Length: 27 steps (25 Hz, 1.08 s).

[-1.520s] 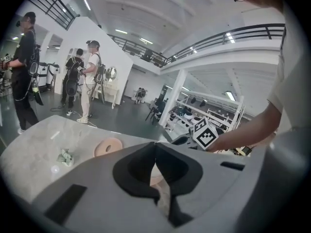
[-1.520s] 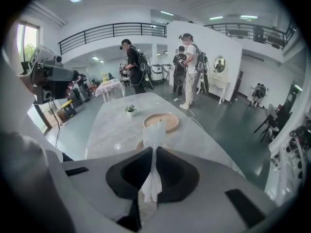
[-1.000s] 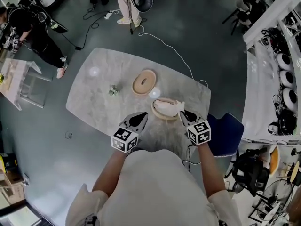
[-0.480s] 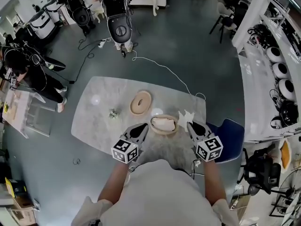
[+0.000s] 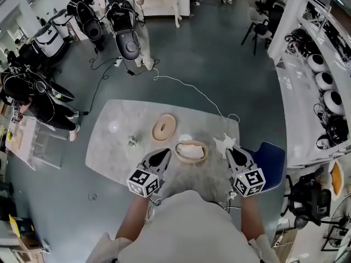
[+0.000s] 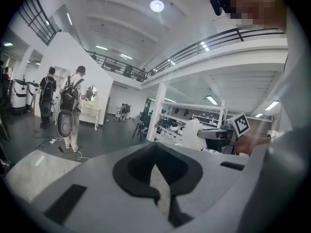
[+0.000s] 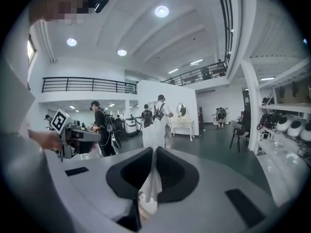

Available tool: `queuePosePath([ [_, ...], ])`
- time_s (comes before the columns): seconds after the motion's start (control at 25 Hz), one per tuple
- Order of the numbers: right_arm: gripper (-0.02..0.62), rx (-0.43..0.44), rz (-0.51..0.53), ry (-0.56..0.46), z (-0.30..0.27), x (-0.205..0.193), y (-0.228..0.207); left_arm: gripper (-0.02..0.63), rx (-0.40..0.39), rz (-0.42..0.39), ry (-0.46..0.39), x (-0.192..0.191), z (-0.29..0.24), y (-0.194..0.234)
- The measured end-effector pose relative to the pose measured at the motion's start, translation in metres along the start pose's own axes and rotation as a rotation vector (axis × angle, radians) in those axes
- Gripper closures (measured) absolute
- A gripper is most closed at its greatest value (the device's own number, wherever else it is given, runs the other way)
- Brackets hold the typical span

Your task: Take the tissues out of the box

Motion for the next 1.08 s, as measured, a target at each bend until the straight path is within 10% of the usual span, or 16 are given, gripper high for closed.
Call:
queuePosePath([
  [1.08,0.549,-0.022,0.025,-0.074,0.026,0.009,0.002,0.597,0.011,-0.004,-0.038,-0.002,0.012,-0.016],
])
Point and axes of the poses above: the fingertips, and each gripper's own axes: z backward along the fingers, y to its left, x out of its top, the point moved 8 cm from there along z, backward along the fingers, and after that the axes turned 9 degrees about -x, right-handed, at the moved point
